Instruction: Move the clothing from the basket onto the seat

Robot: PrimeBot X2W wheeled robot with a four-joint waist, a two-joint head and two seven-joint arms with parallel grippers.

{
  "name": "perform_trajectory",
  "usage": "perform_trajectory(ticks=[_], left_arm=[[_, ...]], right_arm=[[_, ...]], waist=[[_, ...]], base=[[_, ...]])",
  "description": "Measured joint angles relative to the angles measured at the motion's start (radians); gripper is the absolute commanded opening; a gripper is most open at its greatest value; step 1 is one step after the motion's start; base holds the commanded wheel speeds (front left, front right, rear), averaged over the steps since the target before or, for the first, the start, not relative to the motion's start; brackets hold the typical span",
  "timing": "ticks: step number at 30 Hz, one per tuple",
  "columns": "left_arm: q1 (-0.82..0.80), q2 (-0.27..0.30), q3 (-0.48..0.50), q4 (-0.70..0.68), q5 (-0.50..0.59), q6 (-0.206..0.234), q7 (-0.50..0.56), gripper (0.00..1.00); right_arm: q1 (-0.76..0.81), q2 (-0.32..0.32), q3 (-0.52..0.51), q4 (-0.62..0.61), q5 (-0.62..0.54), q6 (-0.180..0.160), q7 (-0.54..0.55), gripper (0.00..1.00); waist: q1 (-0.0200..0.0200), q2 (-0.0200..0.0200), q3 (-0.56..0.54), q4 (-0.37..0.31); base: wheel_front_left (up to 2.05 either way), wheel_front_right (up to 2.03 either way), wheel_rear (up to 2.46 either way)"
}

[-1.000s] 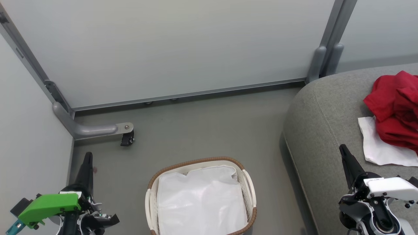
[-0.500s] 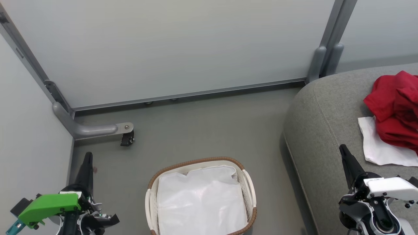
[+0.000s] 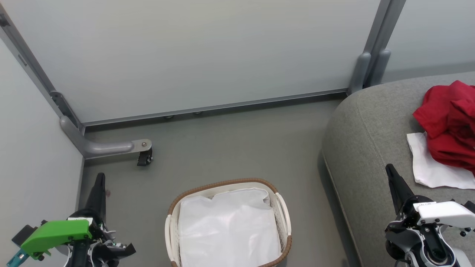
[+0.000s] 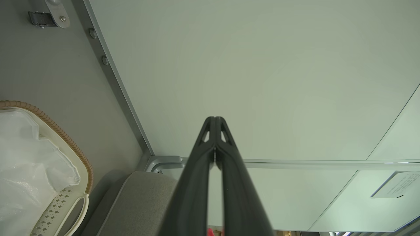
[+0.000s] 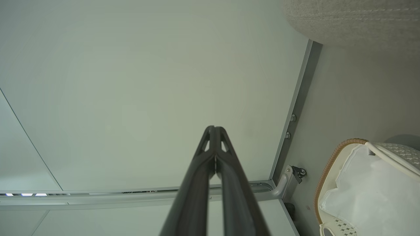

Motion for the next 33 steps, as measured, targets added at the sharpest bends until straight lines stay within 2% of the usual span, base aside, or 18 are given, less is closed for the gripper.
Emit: perform_trajectory(ticks=[33], left_arm=[[0.0,0.0,0.0,0.0,0.0,0.0,0.0,0.0]], right_arm=[[0.0,0.0,0.0,0.0,0.0,0.0,0.0,0.0]], waist=[[0.0,0.0,0.0,0.0]], base=[[0.0,0.0,0.0]])
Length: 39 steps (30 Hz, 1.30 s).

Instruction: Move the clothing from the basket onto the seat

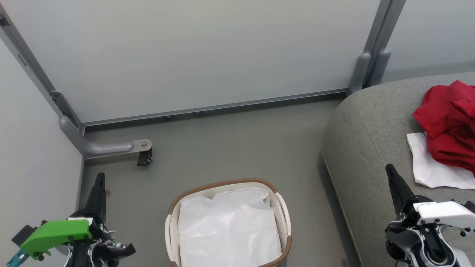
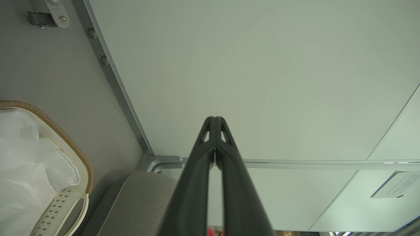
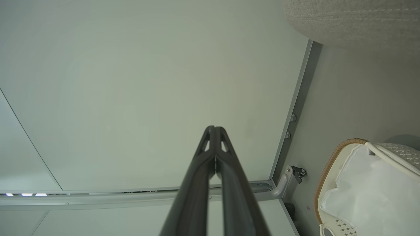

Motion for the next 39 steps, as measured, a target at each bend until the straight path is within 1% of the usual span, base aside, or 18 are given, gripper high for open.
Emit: perform_trajectory(ticks=[39], left_arm=[[0.0,0.0,0.0,0.0,0.0,0.0,0.0,0.0]], right_arm=[[0.0,0.0,0.0,0.0,0.0,0.0,0.0,0.0]], waist=[[0.0,0.0,0.0,0.0]], base=[[0.0,0.0,0.0]])
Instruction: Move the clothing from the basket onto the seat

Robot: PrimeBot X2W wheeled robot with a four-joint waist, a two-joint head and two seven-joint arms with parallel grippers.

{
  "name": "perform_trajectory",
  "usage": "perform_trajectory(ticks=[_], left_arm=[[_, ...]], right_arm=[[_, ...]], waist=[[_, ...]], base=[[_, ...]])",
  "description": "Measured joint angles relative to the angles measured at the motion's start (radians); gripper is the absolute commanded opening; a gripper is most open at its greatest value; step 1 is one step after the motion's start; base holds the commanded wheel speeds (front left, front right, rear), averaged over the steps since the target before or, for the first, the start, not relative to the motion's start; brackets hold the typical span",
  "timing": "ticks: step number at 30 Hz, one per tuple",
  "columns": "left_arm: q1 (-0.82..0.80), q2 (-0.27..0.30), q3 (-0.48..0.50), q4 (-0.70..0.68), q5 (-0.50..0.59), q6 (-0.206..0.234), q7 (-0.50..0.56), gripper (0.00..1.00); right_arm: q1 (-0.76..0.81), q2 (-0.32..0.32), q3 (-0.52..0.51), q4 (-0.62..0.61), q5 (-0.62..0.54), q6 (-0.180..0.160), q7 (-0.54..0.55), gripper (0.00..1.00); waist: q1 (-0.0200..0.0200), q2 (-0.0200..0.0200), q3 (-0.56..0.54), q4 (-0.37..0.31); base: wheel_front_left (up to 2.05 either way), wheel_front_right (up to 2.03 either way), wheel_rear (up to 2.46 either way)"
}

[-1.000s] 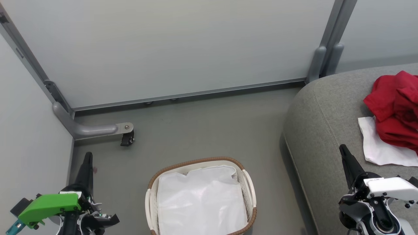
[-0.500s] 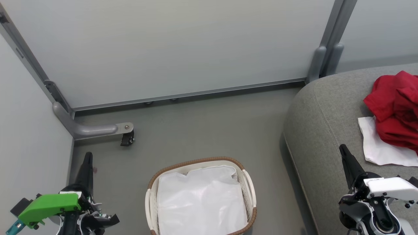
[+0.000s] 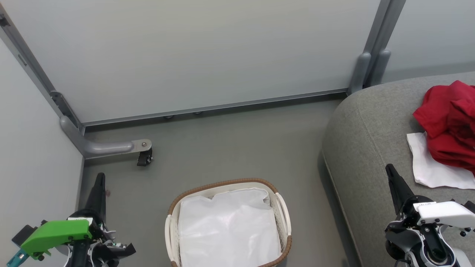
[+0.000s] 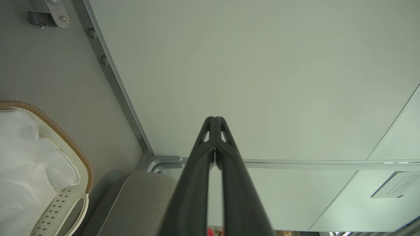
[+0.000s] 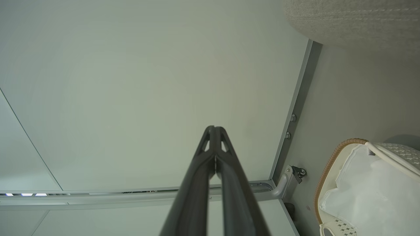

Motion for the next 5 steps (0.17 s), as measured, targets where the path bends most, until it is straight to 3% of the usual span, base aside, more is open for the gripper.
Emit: perform_trajectory(ticks=[5], left_arm=[[0.0,0.0,0.0,0.0,0.0,0.0,0.0,0.0]], right_arm=[[0.0,0.0,0.0,0.0,0.0,0.0,0.0,0.0]], waist=[[0.0,0.0,0.0,0.0]], base=[[0.0,0.0,0.0]])
